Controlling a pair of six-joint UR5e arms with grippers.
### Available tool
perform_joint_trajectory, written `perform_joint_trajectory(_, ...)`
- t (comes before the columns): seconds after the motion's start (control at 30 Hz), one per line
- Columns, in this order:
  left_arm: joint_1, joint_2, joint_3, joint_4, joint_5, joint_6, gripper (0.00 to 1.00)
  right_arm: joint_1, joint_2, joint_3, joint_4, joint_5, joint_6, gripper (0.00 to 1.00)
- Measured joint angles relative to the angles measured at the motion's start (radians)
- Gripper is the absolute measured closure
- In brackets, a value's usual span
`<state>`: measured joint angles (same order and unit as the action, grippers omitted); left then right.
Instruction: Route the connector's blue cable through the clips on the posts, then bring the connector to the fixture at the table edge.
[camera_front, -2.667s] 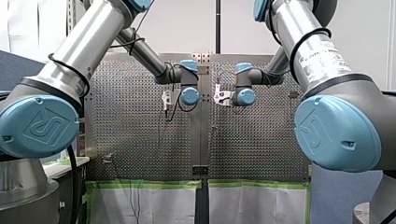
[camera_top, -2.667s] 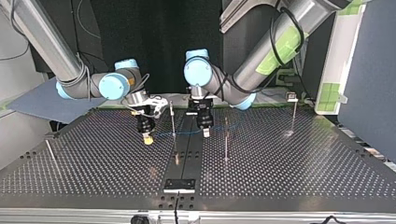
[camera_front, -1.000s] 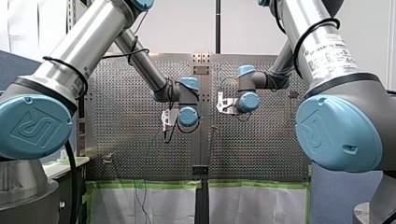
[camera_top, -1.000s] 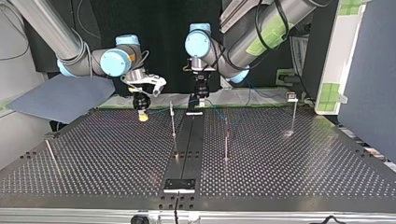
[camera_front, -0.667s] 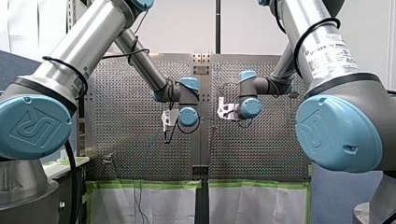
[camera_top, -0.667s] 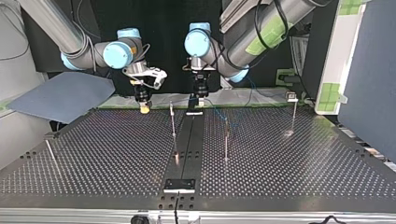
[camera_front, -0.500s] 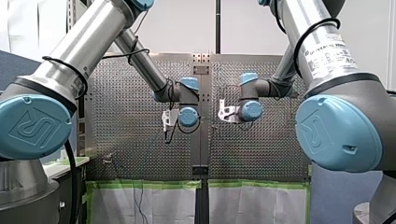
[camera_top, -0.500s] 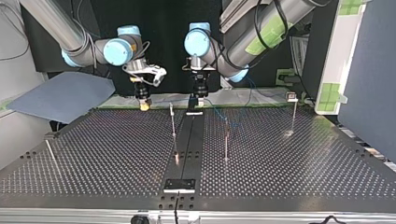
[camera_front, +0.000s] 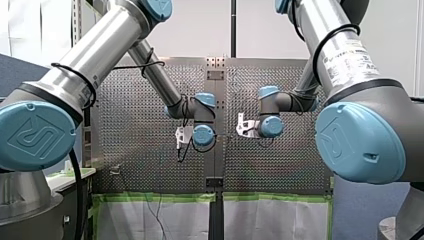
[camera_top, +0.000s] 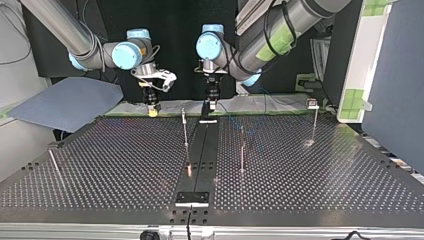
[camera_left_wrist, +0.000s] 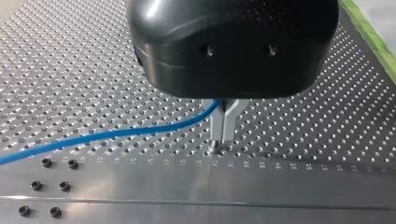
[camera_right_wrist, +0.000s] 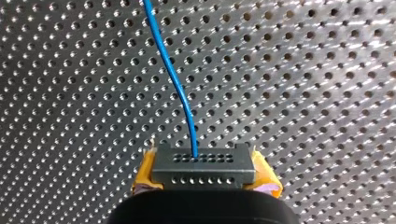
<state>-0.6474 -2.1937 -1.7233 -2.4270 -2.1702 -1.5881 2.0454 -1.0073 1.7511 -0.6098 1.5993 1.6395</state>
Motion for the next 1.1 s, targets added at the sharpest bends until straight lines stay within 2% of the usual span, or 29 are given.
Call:
perform_joint_trajectory(0.27, 0.001, -0.002, 0.000, 0.002, -0.002, 0.002, 1.00, -0.022, 0.040, 0.000, -0.033, -0.007, 0.005, 1.00)
perform_joint_trajectory(0.63, 0.005, -0.003, 0.000, 0.007, 0.002, 0.004, 1.00, -0.055, 0.063, -0.002, -0.078, -0.062, 0.017, 1.00)
perform_joint_trajectory(0.83, 0.007, -0.004, 0.000, 0.020, 0.002, 0.006, 1.00, -0.070, 0.077, -0.011, -0.086, -0.082, 0.019, 1.00)
perform_joint_trajectory(1.1, 0.007, -0.023, 0.005, 0.038, 0.006, 0.013, 1.00, -0.089, 0.079, -0.021, -0.091, -0.093, 0.020, 1.00)
